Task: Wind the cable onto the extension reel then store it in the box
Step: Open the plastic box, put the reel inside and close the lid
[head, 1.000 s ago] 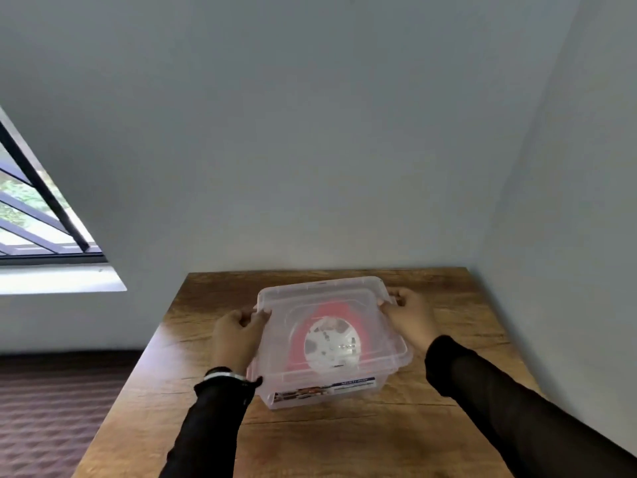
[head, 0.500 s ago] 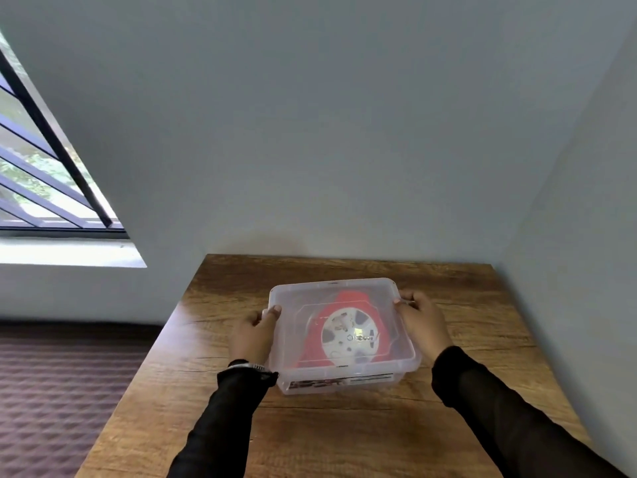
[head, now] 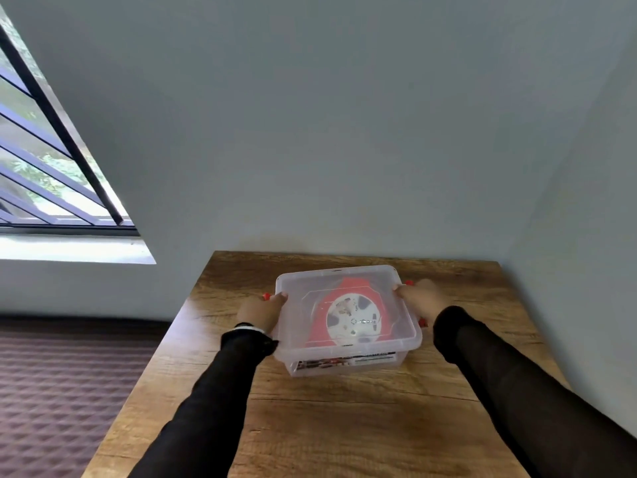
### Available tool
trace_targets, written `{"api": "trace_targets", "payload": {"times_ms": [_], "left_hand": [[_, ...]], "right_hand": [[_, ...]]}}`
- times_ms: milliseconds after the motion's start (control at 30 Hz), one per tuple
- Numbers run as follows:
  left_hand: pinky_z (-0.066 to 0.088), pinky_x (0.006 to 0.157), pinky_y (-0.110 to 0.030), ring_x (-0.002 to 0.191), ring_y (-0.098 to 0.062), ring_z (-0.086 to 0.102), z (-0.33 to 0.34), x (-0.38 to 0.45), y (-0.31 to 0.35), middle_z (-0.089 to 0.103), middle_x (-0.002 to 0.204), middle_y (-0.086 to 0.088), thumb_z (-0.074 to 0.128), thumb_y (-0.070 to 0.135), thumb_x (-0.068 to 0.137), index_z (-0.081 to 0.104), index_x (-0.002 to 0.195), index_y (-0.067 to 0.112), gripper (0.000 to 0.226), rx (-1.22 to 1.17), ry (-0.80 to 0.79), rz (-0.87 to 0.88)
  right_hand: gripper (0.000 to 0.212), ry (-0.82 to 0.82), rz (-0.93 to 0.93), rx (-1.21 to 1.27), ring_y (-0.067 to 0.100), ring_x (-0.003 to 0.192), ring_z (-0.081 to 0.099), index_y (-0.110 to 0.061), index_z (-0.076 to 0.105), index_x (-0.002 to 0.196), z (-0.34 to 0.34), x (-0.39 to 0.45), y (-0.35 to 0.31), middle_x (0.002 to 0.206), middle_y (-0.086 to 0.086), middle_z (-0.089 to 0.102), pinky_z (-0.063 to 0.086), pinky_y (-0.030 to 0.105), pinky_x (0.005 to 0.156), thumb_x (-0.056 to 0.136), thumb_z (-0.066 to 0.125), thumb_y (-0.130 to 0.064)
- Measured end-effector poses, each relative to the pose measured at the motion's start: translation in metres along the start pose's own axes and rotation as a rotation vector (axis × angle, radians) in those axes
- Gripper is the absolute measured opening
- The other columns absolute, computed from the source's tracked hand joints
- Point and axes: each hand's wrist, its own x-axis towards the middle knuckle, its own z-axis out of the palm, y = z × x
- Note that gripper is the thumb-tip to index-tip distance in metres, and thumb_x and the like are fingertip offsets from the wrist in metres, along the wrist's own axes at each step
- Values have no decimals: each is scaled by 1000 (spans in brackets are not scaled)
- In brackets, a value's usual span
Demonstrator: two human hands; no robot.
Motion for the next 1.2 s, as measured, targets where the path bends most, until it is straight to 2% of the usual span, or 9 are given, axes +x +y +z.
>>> {"api": "trace_targets", "payload": {"times_ms": [67,300,400,567,667,800,1000,1100,1200], "left_hand": [[42,75,-33,94,-34,61,13,-3,0,65,111,-20,52,35,91,56,116,-3,45,248,128,102],[40,68,-32,88,-33,60,24,17,1,66,105,-19,39,32,96,49,114,1,37,557,256,266],[41,67,-33,92,-36,62,34,35,14,65,102,-21,34,28,98,48,108,1,32,679,260,338],[43,72,-34,99,-38,62,53,72,45,65,108,-22,31,29,99,49,114,0,37,691,253,371],[44,76,-35,101,-38,62,66,95,62,65,110,-22,31,29,99,49,117,2,37,663,244,385],[44,75,-35,101,-37,62,78,124,84,65,110,-21,31,31,99,49,117,2,38,689,247,413],[45,70,-37,93,-39,63,82,138,87,64,106,-22,36,30,97,47,113,2,35,652,271,434],[48,83,-44,109,-40,56,80,130,91,53,124,-21,40,32,96,38,127,2,43,640,292,521],[40,102,-46,129,-36,41,77,114,90,40,141,-18,37,39,95,29,137,5,55,863,340,713]], "right_hand": [[42,73,-77,-181,29,97,64,0,51,127,14,-1,4,104,12,63,54,39,82,97,44,-29],[29,315,-245,-513,12,57,49,-5,47,112,28,3,8,71,-4,49,31,23,44,100,36,-29],[29,328,-260,-567,15,57,47,-4,46,115,30,17,-2,65,-6,43,28,23,42,101,31,-24],[27,317,-262,-516,26,72,57,1,42,119,25,52,-26,93,12,64,42,29,58,99,32,-15],[25,286,-263,-477,25,70,58,0,37,119,22,74,-40,87,10,62,39,29,49,98,30,-12],[26,310,-223,-417,31,77,60,0,36,120,23,102,-55,101,18,63,45,32,59,99,29,-13],[23,343,-251,-431,30,73,61,-2,36,115,24,120,-54,98,17,64,47,32,57,98,32,-16],[23,311,-239,-442,30,75,61,-3,35,116,21,118,-57,101,17,63,44,31,58,97,32,-15],[34,277,-247,-576,32,90,59,-4,32,125,13,105,-64,121,18,49,45,34,67,94,38,-14]]}}
